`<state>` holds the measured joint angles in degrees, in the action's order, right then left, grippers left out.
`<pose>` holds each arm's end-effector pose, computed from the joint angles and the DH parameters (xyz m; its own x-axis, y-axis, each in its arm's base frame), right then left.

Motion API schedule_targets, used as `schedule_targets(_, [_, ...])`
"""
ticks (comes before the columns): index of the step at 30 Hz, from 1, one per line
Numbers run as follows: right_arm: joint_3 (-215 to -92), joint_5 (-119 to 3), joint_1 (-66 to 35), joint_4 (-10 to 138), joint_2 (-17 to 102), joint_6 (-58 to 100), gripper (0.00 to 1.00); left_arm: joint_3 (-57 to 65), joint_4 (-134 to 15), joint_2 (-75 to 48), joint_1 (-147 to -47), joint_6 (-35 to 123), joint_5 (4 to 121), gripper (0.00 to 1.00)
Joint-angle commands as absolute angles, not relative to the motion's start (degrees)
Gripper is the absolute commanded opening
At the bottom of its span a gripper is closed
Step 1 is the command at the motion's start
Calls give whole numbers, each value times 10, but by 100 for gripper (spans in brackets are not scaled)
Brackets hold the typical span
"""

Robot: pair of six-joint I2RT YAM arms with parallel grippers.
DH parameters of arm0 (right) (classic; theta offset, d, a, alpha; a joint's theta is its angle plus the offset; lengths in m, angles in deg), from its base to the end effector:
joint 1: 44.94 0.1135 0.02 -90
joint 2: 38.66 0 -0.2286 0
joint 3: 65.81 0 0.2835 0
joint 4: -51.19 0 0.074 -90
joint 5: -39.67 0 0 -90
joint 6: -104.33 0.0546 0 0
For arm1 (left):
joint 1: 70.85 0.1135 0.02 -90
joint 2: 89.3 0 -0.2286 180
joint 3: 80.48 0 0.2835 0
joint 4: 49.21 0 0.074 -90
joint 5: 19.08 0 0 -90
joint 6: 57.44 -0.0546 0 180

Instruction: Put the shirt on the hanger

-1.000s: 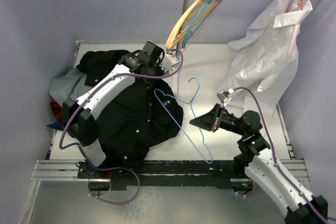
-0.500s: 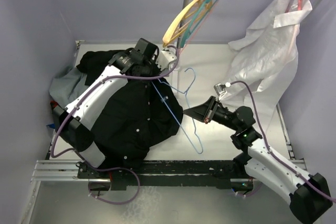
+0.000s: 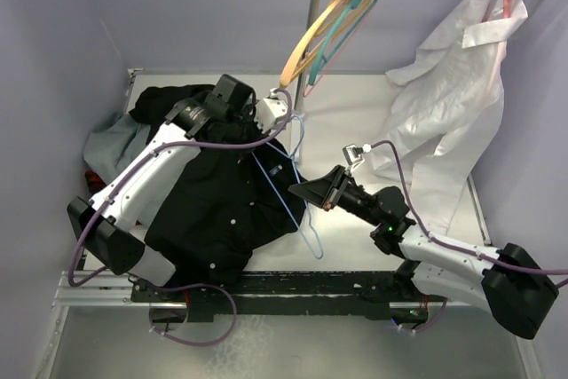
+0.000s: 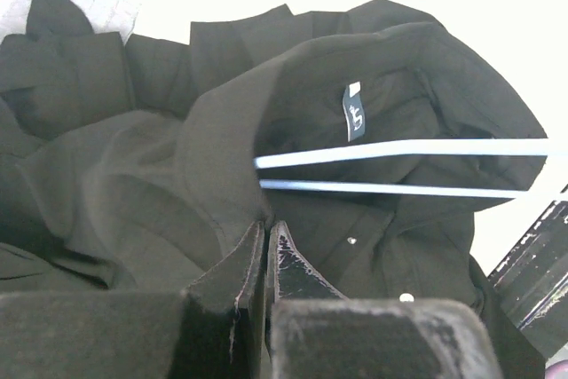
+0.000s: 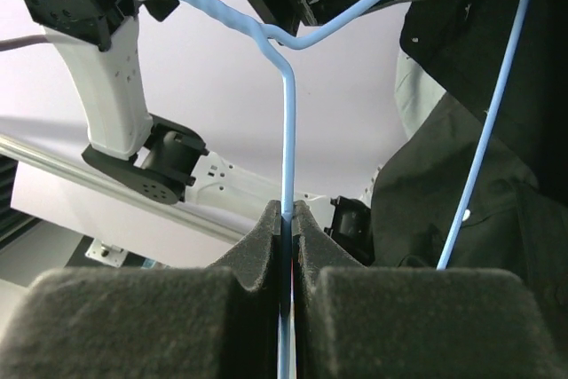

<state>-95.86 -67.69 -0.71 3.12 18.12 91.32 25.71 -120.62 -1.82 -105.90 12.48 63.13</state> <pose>0.1788 0.1968 0.2231 -0.7840 0.5346 -0.3155 -0.4488 -0.1370 0.8831 0.2873 -0.2106 0.3309 -0.3932 0.6913 -0.6062 0.8211 0.5606 0.1068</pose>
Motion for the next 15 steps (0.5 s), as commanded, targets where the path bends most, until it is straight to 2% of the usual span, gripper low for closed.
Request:
schedule_targets(1, [-960,-613,-1,-106,210,897,0,226,-1217,-65,-1059,117,571,0])
schedule_targets(6, [-951,-605,9,-223,305,912,0,218,-1226,-92,-1059,110,505,0])
schedule_targets(15, [-988,-597,25,-415,498,930,0,180,-1234,-127,-1059,95,459,0])
